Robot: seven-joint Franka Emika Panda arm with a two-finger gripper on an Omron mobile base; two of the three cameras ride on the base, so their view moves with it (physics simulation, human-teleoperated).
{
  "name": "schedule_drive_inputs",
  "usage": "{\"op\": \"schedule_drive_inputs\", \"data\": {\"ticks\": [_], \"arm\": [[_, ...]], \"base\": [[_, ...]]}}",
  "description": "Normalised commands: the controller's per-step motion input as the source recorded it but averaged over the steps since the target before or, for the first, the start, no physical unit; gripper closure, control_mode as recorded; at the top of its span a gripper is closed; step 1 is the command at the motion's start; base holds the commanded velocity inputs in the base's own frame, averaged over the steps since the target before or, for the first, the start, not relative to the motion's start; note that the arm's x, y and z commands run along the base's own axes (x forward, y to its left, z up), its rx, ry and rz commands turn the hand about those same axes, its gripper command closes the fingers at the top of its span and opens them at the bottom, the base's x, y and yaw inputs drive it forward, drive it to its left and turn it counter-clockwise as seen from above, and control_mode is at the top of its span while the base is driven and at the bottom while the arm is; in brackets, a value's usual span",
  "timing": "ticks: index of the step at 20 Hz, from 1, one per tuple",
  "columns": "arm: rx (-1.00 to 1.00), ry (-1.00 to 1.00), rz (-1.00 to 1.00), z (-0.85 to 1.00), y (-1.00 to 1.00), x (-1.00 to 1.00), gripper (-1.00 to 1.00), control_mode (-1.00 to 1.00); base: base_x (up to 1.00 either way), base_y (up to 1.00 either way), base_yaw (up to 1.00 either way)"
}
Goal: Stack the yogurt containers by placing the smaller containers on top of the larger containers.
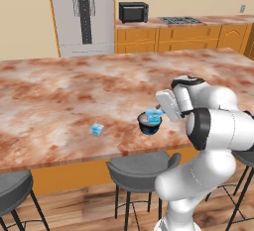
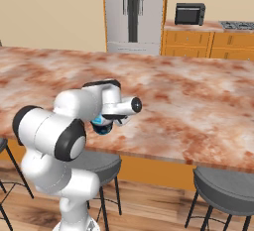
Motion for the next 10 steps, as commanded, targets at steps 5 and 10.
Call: {"op": "schedule_drive_inputs", "data": {"ticks": [5, 10], "arm": [[0.00, 0.00, 0.00, -0.06, 0.00, 0.18, 1.00, -1.00], [0.00, 0.00, 0.00, 0.00, 0.00, 0.23, 1.00, -1.00]], "base": [[0.00, 0.00, 0.00], [0.00, 0.00, 0.00]]}}
